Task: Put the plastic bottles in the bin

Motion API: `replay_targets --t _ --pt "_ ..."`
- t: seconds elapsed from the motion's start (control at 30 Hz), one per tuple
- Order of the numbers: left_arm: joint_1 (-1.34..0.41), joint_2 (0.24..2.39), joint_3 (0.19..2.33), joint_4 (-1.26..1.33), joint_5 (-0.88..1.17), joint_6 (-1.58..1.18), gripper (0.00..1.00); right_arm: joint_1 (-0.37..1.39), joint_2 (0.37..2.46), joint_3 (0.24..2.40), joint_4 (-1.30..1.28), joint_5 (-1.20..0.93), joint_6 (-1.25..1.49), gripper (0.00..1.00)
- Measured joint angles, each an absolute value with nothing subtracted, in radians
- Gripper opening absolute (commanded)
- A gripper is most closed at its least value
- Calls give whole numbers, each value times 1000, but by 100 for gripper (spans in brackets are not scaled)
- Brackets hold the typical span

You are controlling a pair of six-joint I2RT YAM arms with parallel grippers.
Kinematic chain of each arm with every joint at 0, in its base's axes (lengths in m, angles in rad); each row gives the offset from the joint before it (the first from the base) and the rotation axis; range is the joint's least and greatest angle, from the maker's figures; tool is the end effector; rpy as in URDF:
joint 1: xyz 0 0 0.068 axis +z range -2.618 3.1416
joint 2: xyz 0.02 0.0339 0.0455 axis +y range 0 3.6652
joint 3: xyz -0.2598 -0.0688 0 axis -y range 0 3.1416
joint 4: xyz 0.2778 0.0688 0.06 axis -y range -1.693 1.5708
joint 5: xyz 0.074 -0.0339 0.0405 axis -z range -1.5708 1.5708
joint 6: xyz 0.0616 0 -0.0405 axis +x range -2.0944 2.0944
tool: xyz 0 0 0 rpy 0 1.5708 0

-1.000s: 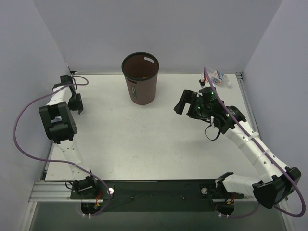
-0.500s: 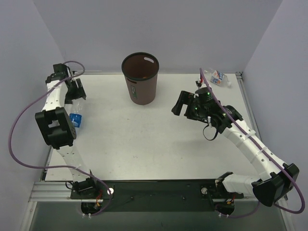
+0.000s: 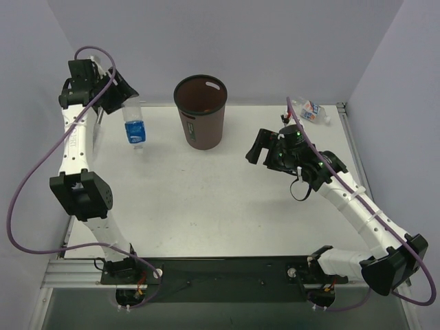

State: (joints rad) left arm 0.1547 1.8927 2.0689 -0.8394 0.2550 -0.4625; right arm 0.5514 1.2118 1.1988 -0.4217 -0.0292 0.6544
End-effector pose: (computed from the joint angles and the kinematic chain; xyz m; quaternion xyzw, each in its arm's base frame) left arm 0.4672 0.0571 0.3855 -0.2177 0.8663 -0.1796 0.4122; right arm 0.2804 0.1745 0.3560 0.0355 0.8422 0.3152 0.4361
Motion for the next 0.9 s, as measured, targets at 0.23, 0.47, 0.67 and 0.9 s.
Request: replay_targets --t 0.23,0.47,0.67,0.9 --pt "71 1872 2072 -647 360 -762 43 551 1195 1198 -413 -30 655 93" --pt "2 1837 2130 -448 367 -991 43 550 1175 1192 -408 -30 655 93" --pt "-120 1732 2028 -183 263 -1084 43 530 1151 1169 -404 -42 654 93" --pt "-289 1747 1986 -46 63 -953 46 510 1122 1128 -401 -60 655 93"
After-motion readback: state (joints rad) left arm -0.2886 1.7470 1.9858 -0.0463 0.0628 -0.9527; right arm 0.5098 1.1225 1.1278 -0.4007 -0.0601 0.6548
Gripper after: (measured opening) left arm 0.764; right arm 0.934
